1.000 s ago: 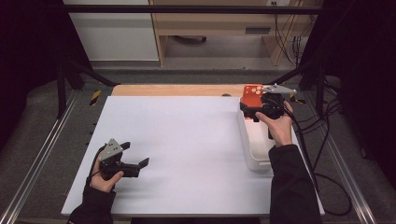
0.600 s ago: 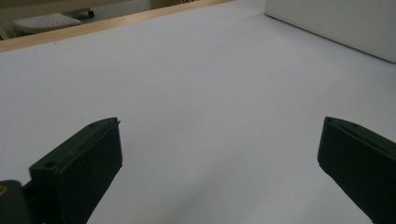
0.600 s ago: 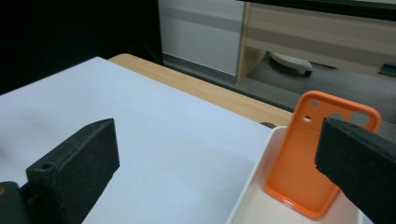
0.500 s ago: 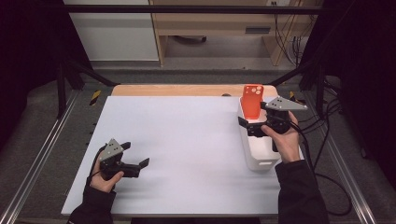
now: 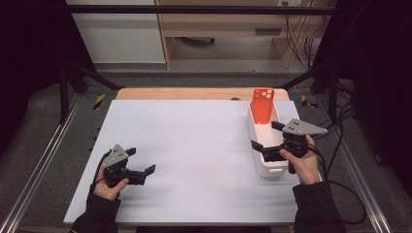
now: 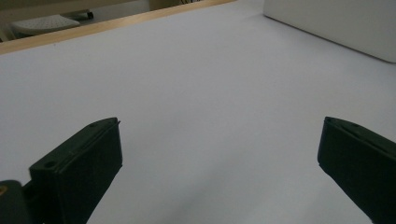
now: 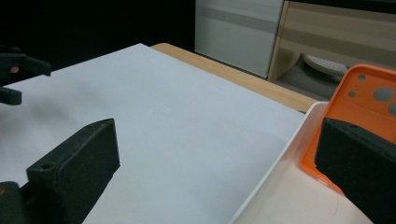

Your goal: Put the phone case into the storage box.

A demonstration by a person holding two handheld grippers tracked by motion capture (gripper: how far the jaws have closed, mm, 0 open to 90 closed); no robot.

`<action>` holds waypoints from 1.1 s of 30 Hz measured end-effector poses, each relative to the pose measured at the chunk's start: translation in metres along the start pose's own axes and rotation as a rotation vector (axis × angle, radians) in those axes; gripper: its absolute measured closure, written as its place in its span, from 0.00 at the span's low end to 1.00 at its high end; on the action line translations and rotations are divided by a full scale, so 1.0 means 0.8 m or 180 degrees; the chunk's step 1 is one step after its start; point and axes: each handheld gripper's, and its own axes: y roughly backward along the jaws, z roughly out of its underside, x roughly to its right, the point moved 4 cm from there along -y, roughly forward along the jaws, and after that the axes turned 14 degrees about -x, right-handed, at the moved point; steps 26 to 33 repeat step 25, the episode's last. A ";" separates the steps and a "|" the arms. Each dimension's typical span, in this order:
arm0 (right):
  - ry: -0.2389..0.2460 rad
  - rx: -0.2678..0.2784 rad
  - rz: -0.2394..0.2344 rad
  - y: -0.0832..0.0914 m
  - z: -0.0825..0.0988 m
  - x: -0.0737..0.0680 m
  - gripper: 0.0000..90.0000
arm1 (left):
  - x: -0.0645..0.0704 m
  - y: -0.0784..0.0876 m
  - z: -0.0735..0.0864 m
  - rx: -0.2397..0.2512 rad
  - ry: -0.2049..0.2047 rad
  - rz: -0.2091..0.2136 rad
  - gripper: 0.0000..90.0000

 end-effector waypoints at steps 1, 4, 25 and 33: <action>0.0006 0.0006 -0.0007 0.001 0.003 0.000 0.00 | 0.000 0.000 0.000 0.0002 -0.0007 0.0000 0.00; -0.0003 0.0026 -0.0048 0.005 0.015 0.002 0.00 | 0.000 0.000 0.000 0.0008 -0.0011 0.0008 0.00; -0.0006 0.0115 0.0011 0.037 0.080 0.019 0.00 | 0.003 0.003 -0.004 0.0050 -0.0037 0.0023 0.00; -0.0006 0.0115 0.0011 0.037 0.080 0.019 0.00 | 0.003 0.003 -0.004 0.0050 -0.0037 0.0023 0.00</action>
